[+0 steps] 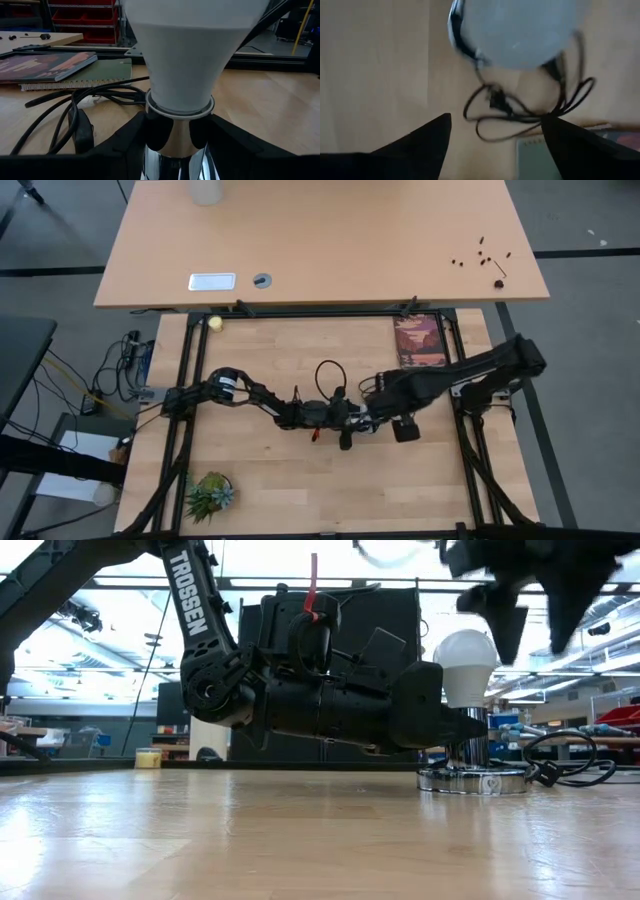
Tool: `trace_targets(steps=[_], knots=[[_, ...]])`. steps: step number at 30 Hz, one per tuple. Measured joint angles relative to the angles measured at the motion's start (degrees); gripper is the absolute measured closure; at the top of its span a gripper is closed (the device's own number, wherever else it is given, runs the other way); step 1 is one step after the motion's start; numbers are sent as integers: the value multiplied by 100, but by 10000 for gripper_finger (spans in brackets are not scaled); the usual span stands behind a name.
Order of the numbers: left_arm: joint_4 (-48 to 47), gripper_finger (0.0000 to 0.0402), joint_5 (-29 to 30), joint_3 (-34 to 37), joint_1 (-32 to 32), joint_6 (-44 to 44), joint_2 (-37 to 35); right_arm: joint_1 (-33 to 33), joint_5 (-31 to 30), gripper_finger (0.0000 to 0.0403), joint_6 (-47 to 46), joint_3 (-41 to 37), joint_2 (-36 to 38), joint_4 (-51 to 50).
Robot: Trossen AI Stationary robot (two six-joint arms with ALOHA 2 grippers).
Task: Screw lightbulb
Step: Remove the lightbulb from the silver lamp
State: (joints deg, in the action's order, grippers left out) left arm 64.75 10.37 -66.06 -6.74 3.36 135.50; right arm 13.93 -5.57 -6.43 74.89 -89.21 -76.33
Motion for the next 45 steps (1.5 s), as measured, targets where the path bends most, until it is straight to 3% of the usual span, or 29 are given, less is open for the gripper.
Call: trace_targets(steps=[9,18,27,33,41,45], knots=[[-20,213,-61,-2,-6,-11,-4,1338,-1354,109,-2934,-844,1010,1596],[-20,213,-63,-2,-9,-9,-4,2408,-3784,122,-5451,-2718,955,3256],[-20,213,-7,-2,-13,-9,-4,2243,-4528,123,-4581,-4069,961,6282],[-22,213,0,-2,-13,-7,-4,1959,-4866,123,-3713,-4329,964,7236],[-46,213,2,-3,-15,-4,-9,1862,-4499,124,-3456,-4336,1092,6673],[-85,213,4,-4,-15,-4,-13,1949,-4513,133,-3938,-4336,1407,5753]])
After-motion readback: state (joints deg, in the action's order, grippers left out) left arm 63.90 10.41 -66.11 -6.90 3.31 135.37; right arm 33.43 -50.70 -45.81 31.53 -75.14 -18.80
